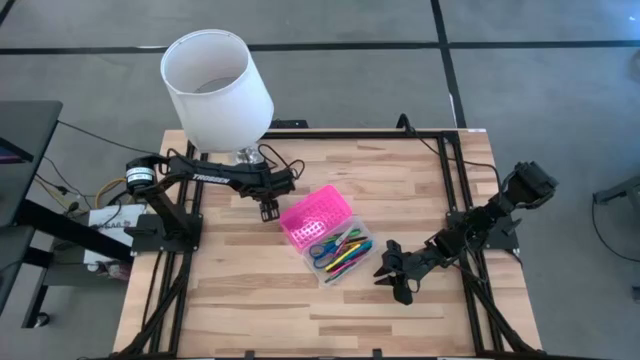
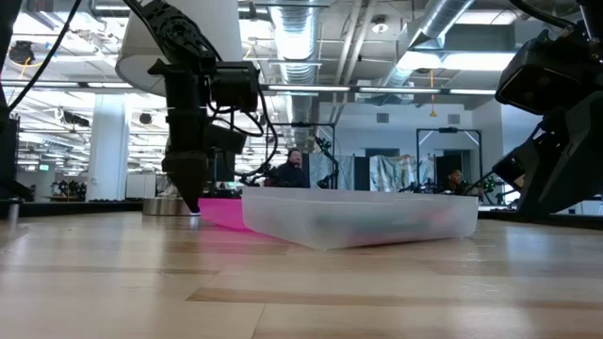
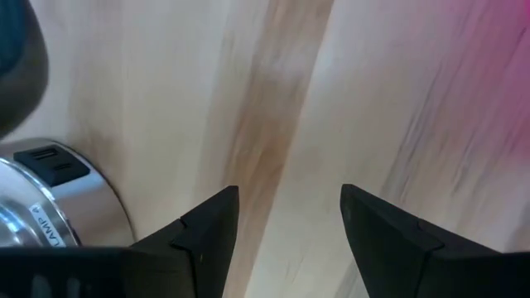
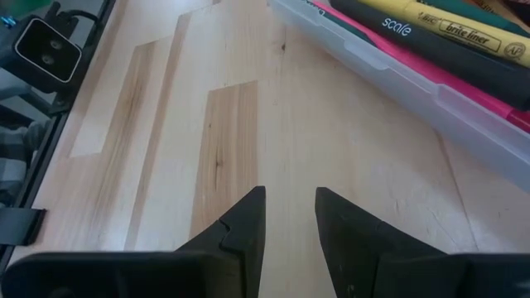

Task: Pick & place school supplies into a supply box
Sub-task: Close the pink supply box

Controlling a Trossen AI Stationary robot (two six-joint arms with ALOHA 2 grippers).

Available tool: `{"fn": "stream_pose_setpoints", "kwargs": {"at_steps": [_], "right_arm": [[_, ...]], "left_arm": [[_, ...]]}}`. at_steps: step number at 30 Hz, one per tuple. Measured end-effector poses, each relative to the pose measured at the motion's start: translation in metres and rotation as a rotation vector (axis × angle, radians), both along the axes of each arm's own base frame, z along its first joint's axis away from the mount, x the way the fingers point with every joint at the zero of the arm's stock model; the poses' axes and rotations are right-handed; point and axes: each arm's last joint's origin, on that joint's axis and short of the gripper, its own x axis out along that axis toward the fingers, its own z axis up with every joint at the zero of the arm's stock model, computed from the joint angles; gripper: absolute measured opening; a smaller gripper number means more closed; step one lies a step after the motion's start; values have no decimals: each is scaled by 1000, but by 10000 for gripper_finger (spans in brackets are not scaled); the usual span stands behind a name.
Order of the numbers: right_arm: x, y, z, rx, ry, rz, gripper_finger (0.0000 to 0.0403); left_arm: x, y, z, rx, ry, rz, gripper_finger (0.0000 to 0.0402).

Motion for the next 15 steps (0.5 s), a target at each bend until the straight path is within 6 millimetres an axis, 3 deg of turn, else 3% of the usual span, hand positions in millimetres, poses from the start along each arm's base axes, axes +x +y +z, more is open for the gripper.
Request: {"fn": "stream_pose_setpoints", "kwargs": {"at_steps": [15], "right_arm": [[2, 1, 3, 12, -13, -8, 100]], "left_arm": [[1, 0, 0, 4, -8, -8, 208]]}}
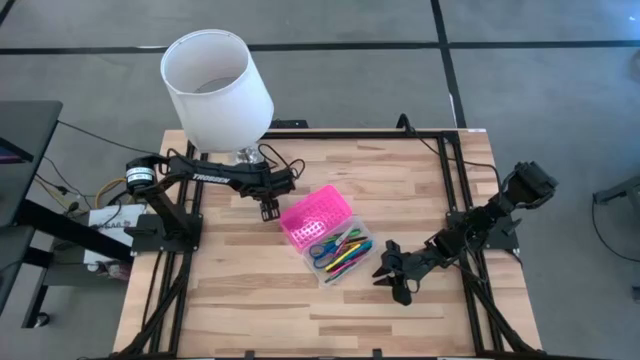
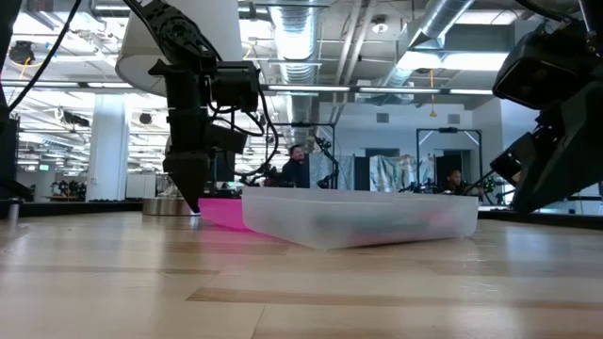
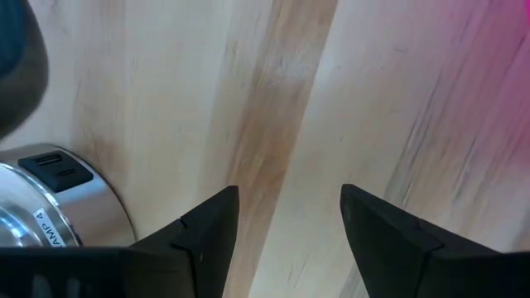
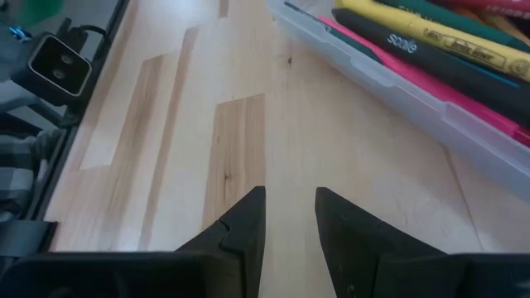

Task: Pick & place school supplies into a supply box
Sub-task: Close the pink supply box

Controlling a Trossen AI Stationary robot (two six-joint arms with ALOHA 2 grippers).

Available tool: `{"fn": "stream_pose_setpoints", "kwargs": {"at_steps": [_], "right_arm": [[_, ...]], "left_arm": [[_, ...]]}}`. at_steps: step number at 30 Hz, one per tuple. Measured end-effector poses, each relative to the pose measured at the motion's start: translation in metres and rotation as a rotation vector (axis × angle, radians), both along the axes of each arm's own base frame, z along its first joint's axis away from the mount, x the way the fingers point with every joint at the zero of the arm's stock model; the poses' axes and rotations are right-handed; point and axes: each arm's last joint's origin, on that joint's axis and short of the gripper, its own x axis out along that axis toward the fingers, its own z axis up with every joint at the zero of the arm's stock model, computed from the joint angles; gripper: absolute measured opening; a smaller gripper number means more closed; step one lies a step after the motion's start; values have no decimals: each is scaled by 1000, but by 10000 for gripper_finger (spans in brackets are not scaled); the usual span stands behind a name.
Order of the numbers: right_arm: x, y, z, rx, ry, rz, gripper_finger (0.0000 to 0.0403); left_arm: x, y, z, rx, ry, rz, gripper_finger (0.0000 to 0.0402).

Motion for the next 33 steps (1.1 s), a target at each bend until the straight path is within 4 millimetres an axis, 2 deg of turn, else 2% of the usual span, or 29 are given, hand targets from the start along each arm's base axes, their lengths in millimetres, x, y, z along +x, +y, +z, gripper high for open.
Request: {"fn": "stream_pose_setpoints", "kwargs": {"at_steps": [26, 33], "right_arm": [[1, 0, 1, 11, 6, -11, 100], [7, -9, 1, 22, 1, -65, 100]], "left_arm": [[1, -1, 0, -19, -4, -39, 208], [1, -1, 0, -23, -1, -56, 208]]}}
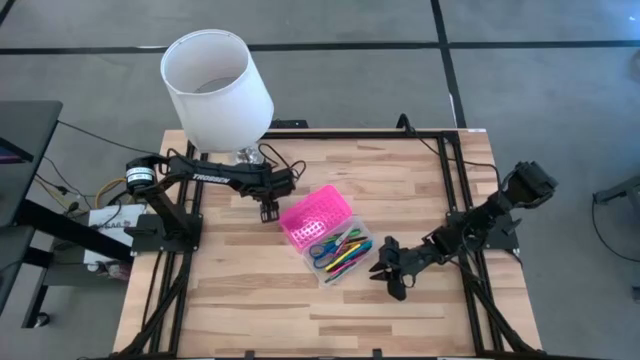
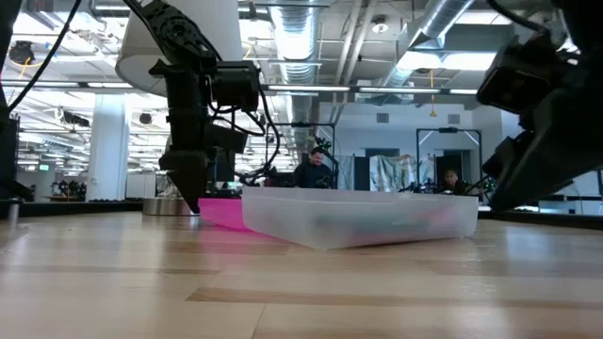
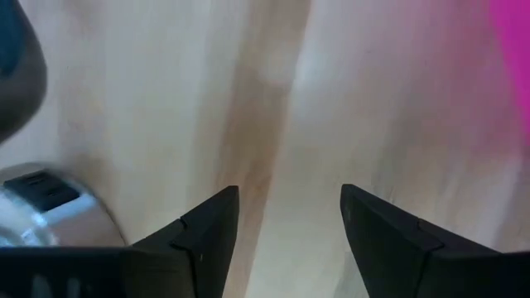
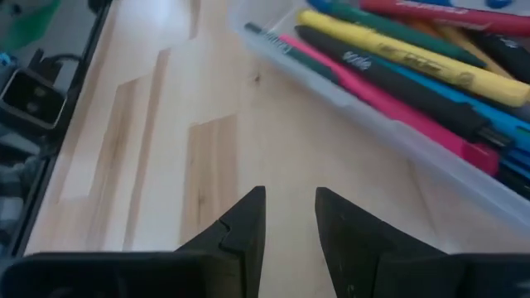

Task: Pick & place school supplies into a supply box
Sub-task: Close the pink supply box

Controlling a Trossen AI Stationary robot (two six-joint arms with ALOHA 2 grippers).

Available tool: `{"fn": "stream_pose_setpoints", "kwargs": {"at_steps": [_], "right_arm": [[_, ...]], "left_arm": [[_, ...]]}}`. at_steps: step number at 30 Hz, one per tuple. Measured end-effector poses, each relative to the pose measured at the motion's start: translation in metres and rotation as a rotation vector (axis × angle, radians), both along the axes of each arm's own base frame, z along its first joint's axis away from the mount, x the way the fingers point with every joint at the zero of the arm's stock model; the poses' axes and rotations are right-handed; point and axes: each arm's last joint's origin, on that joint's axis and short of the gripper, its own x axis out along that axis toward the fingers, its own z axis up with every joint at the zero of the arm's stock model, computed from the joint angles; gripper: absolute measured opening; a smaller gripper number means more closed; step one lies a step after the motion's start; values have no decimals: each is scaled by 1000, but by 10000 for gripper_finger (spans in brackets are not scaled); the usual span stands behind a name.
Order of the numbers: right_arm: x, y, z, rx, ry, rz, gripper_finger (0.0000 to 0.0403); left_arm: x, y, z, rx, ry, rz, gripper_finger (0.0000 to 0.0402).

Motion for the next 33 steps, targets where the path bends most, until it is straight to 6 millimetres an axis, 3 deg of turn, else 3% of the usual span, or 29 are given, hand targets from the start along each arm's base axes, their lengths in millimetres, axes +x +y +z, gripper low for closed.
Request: {"fn": "stream_pose_setpoints", "kwargs": {"at_steps": [7, 17, 24, 33], "right_arm": [[2, -3, 0, 40, 12, -48, 100], [-7, 14, -8, -12, 9, -24, 100], [4, 7, -23, -3, 59, -40, 100], [14, 5, -23, 6, 64, -38, 100]], "left_arm": [[1, -4, -1, -123, -14, -157, 208], [6, -3, 0, -93, -45, -246, 208], [10, -1, 2, -59, -80, -257, 208], [12, 2, 3, -42, -98, -269, 208]]}}
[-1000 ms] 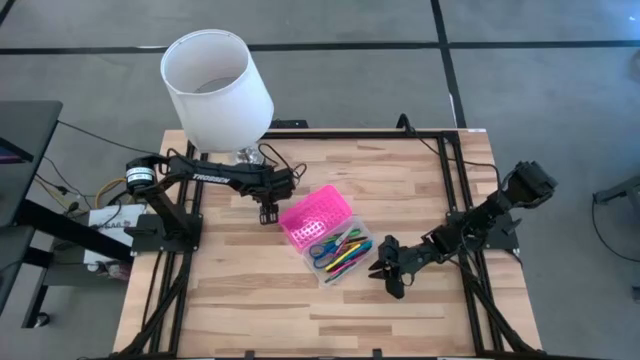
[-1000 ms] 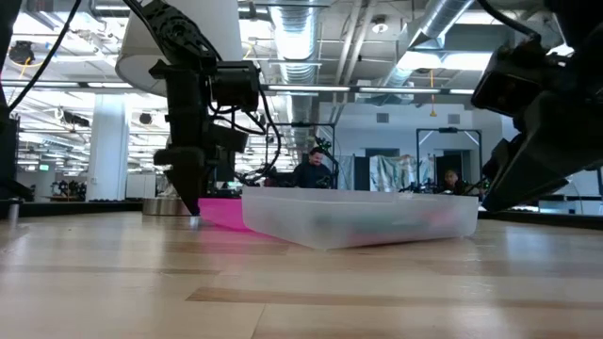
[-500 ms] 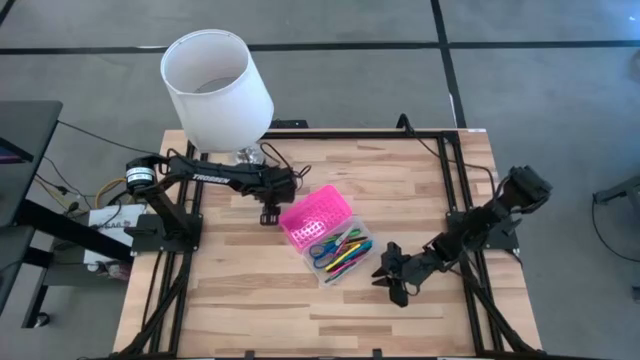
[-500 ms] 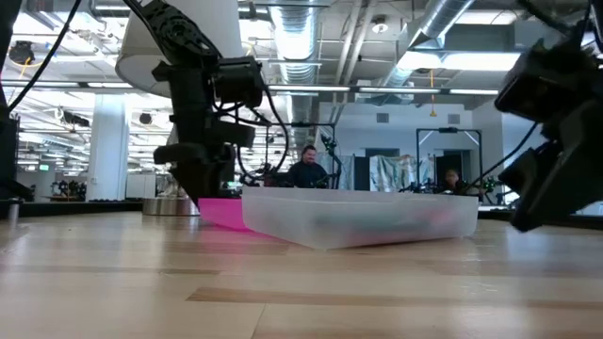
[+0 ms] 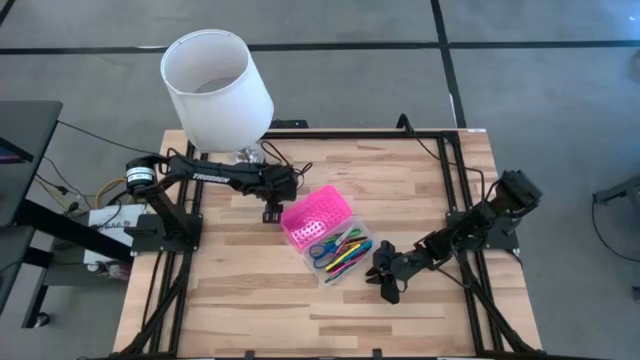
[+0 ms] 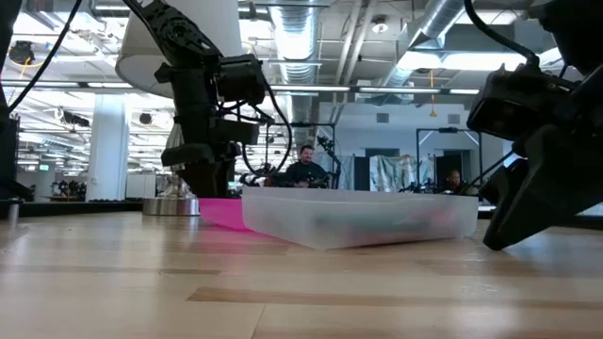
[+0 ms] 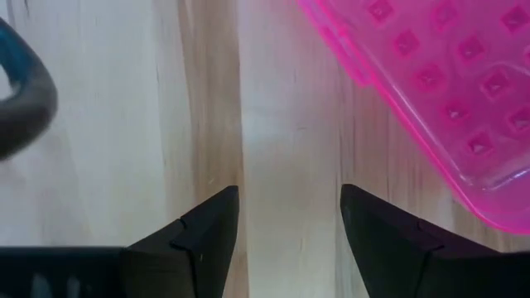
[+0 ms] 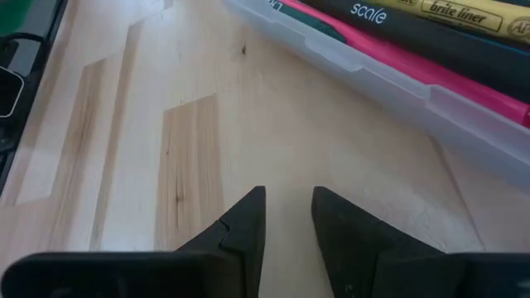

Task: Pick & place school supplies into a supply box
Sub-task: Close the pink supply box

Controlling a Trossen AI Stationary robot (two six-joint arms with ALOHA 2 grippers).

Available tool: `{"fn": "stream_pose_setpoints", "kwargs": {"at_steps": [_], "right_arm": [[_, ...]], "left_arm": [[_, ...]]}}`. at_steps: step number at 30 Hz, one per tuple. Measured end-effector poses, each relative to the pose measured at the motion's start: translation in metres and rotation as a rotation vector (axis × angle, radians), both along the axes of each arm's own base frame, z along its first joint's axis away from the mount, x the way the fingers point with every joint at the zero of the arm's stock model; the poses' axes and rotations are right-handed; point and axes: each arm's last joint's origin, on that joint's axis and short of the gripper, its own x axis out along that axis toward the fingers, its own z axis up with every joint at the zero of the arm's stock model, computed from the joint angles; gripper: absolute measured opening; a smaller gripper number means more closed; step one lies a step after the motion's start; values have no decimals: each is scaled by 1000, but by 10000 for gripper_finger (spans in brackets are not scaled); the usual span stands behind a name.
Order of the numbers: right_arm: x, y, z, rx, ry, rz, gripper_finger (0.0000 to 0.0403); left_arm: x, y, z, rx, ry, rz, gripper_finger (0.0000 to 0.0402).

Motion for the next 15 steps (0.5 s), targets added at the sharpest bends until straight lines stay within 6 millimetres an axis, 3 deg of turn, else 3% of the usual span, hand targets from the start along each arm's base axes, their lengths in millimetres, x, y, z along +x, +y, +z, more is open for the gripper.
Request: {"fn": "stream_pose_setpoints", "kwargs": {"at_steps": [15], "right_arm": [[0, 0, 0, -2, 3, 1, 100]], "left_arm": [[0, 1, 0, 22, 6, 8, 208]]}}
